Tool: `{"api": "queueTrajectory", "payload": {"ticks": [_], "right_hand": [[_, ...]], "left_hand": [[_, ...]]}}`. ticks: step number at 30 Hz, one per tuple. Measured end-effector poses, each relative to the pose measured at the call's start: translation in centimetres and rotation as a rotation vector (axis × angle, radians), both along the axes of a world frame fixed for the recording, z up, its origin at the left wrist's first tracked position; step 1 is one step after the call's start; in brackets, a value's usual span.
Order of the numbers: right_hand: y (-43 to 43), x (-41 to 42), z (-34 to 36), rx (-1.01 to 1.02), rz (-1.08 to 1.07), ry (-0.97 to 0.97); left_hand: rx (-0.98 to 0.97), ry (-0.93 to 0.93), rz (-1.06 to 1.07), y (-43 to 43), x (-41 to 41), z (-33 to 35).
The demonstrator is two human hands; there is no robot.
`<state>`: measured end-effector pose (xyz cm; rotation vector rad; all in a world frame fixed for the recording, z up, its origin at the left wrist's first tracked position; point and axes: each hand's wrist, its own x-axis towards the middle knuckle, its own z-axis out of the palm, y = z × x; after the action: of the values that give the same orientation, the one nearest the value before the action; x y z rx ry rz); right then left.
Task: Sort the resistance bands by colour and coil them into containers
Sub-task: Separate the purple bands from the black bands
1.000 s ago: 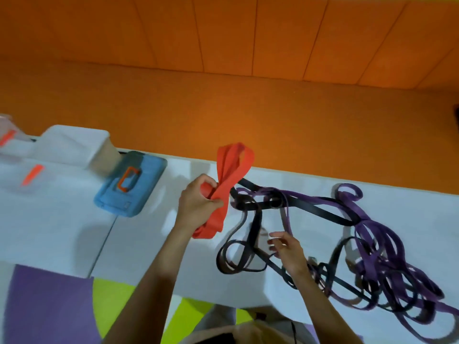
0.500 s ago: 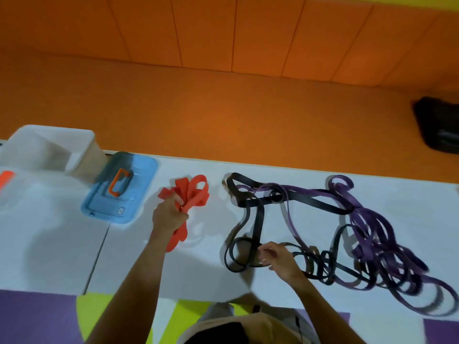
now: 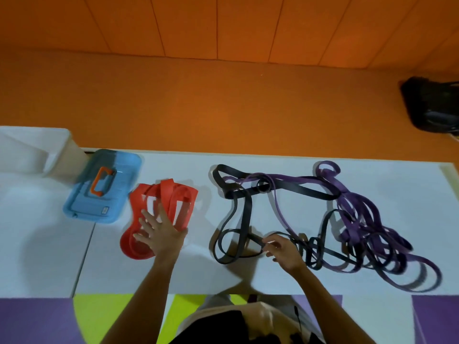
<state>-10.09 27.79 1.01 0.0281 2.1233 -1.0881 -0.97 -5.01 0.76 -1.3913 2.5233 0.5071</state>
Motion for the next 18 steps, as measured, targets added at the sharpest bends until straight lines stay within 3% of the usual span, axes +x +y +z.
{"api": "queueTrajectory", "payload": {"ticks": [11, 15, 18], "right_hand": [[7.1, -5.7, 1.8, -0.129, -0.073, 0.128], [11.2, -8.2, 1.5, -0.133, -0.186, 0.147], [14.7, -9.2, 0.4, -0.085, -0.205, 0.120]], "left_hand": [[-0.113, 0.038, -0.076, 9.6, -2.5, 0.8], [-0.066, 0.126, -0.356, 14.5, -5.7, 1.5], [0.138, 0.102, -0.512, 18.8, -8.3, 1.6]]}}
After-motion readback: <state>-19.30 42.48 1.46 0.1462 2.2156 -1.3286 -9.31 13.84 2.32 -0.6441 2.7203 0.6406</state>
